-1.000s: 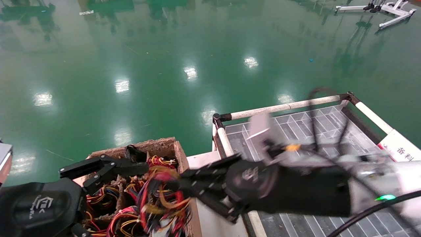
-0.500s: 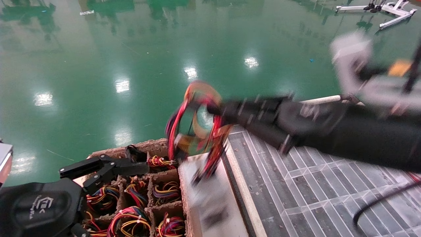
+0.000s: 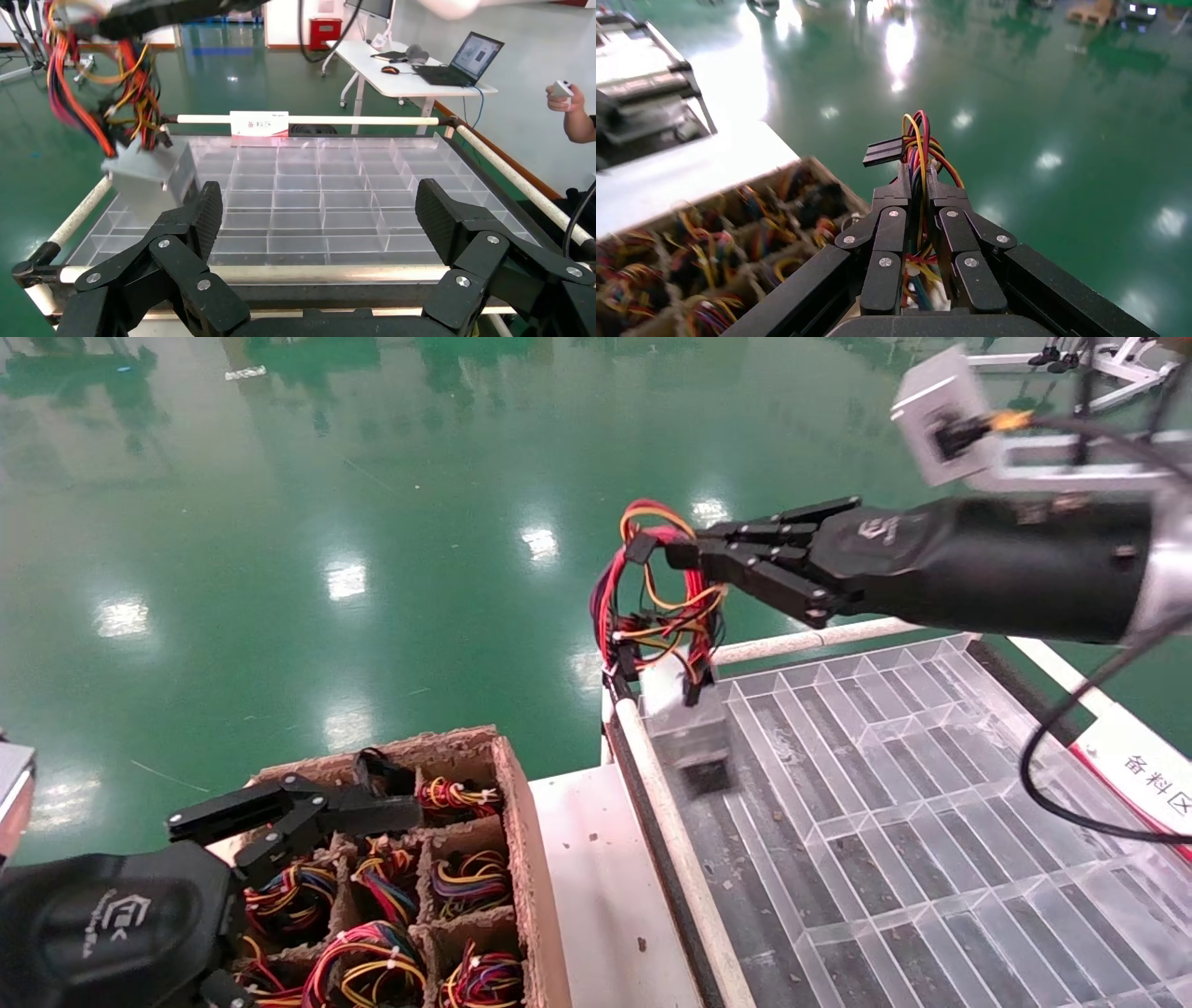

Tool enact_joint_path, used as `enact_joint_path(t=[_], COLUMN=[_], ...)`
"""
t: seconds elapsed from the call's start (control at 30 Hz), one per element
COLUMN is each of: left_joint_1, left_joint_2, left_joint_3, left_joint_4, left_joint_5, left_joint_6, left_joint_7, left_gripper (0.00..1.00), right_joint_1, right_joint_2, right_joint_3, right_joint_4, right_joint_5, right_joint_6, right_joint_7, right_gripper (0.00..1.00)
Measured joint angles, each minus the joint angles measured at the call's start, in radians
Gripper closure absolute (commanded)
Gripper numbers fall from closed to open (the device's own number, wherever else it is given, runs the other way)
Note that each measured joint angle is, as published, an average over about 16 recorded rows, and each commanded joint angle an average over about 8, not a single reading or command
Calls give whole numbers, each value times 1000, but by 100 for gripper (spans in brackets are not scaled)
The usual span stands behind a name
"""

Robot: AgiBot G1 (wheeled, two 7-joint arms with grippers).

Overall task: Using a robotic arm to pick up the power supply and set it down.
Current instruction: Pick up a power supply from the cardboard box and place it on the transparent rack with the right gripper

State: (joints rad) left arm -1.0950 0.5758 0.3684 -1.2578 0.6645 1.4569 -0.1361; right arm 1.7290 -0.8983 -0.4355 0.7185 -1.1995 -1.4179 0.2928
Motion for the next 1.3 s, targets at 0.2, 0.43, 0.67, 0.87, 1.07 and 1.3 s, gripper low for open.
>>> enact_joint_path(t=[0.2, 0.43, 0.67, 0.87, 1.07, 1.3], left_joint_1=[0, 0, 0, 0, 0, 0], left_joint_2=[0, 0, 0, 0, 0, 0], left_joint_3=[0, 0, 0, 0, 0, 0], left_joint_4=[0, 0, 0, 0, 0, 0], left_joint_5=[0, 0, 0, 0, 0, 0], left_joint_6=[0, 0, 0, 0, 0, 0], left_joint_7=[0, 0, 0, 0, 0, 0], left_gripper=[0, 0, 0, 0, 0, 0], right_joint_1=[84, 145, 181, 198, 206, 203], right_joint_2=[-84, -171, -241, -289, -328, -366], right_joint_3=[-33, -51, -60, -65, -72, -79], right_joint_4=[-226, -428, -563, -631, -669, -694], right_joint_5=[-59, -98, -124, -140, -153, -164], right_joint_6=[-4, 75, 223, 343, 408, 441], right_joint_7=[-129, -231, -288, -320, -345, -364], right_gripper=[100, 100, 100, 100, 100, 100])
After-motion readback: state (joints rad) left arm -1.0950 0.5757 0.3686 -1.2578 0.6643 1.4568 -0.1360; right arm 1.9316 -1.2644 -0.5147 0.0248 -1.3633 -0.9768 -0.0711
